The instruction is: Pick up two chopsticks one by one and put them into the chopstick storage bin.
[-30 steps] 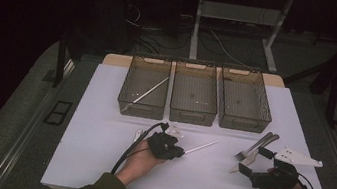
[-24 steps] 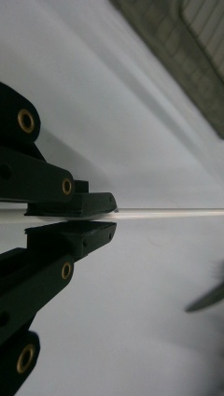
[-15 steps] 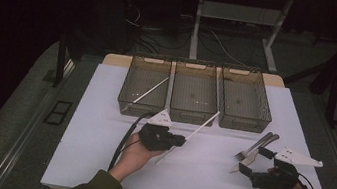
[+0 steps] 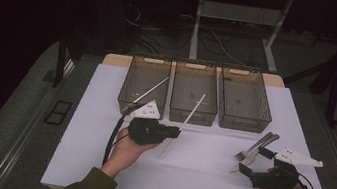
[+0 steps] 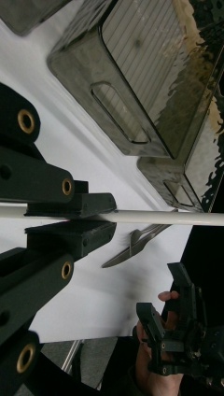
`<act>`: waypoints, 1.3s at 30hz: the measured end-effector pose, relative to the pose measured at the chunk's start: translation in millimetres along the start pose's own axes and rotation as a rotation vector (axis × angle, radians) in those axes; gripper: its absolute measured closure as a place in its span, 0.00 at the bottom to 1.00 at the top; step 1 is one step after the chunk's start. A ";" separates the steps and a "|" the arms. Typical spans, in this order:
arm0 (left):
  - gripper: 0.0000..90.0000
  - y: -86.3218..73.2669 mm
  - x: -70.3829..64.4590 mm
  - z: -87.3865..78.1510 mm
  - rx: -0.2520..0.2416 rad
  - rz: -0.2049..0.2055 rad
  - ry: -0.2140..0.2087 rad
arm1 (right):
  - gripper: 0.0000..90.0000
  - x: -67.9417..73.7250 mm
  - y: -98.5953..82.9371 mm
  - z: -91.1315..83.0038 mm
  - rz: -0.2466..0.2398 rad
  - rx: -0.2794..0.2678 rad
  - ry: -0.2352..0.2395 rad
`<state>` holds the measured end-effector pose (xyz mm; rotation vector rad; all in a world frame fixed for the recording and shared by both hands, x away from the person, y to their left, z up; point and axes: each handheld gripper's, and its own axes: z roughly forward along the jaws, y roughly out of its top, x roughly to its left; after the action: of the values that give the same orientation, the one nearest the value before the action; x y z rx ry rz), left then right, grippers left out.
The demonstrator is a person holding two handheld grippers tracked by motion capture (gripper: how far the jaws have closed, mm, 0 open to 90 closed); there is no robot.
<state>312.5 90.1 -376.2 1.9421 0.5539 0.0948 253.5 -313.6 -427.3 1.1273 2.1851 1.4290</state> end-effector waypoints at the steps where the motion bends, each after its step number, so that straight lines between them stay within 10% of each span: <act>1: 0.94 0.4 0.7 -1.3 0.000 0.003 -0.001 | 0.01 0.1 0.1 0.0 0.000 -0.001 0.000; 39: 0.94 33.3 58.5 -71.4 -0.092 0.034 0.160 | 0.01 -0.2 -0.5 1.9 0.014 0.004 0.002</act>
<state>353.4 164.2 -326.6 1.8649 0.6115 0.2940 254.5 -312.6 -428.6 1.1452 2.1868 1.4330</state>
